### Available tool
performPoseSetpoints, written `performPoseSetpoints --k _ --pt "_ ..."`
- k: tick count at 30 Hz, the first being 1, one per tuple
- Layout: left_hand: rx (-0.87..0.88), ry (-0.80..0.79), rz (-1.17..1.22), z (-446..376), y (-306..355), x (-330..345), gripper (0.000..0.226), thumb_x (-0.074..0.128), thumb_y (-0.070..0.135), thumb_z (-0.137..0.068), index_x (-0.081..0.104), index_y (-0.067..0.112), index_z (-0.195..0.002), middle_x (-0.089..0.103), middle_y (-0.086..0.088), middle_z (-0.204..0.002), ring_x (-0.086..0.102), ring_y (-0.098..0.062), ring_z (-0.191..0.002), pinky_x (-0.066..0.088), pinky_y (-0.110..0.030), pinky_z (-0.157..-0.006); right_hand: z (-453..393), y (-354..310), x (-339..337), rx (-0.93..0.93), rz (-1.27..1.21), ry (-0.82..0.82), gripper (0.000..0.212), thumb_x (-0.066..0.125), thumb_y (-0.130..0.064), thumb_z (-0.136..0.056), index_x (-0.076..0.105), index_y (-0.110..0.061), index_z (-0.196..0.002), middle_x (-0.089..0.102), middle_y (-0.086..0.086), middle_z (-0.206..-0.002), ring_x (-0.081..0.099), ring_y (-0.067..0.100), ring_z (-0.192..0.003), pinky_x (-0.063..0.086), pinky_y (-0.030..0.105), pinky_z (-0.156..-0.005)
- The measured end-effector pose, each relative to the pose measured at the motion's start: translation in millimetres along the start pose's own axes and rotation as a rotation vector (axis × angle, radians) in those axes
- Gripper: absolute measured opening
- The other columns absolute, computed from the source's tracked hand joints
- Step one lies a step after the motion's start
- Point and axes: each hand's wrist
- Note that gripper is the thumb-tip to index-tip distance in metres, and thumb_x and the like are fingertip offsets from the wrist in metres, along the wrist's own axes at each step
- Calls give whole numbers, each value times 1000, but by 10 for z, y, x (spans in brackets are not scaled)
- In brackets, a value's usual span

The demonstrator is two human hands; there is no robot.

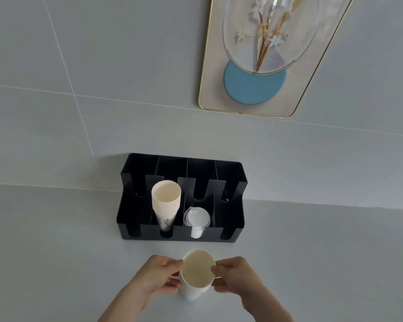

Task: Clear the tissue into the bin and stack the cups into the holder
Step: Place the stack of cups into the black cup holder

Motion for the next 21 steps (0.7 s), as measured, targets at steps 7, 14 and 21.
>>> performPoseSetpoints --k 7,14,21 --pt "83 -20 1 61 447 -263 24 66 28 -94 80 8 -94 78 -15 -96 74 -21 -74 63 -38 -80 144 -524 -33 -172 17 -33 15 69 -17 -93 83 -11 -92 80 17 -93 75 30 -93 65 34 -81" --pt "230 82 60 118 1296 -616 38 72 43 -87 79 6 -90 78 -14 -85 74 -27 -69 63 -39 -70 198 -1476 -85 -331 14 -22 30 71 -33 -94 80 -4 -96 81 13 -86 79 22 -81 66 35 -77" --pt "392 160 138 180 2067 -891 38 70 44 -88 74 6 -87 72 -5 -63 68 -18 -53 63 -29 -56 147 -2323 -33 -481 -56 49 35 73 -36 -92 79 -2 -89 80 13 -78 79 24 -76 66 36 -73"
Point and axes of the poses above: each hand's wrist, its own z-axis away from the middle knuckle, its own x-axis out of the palm, y = z × x
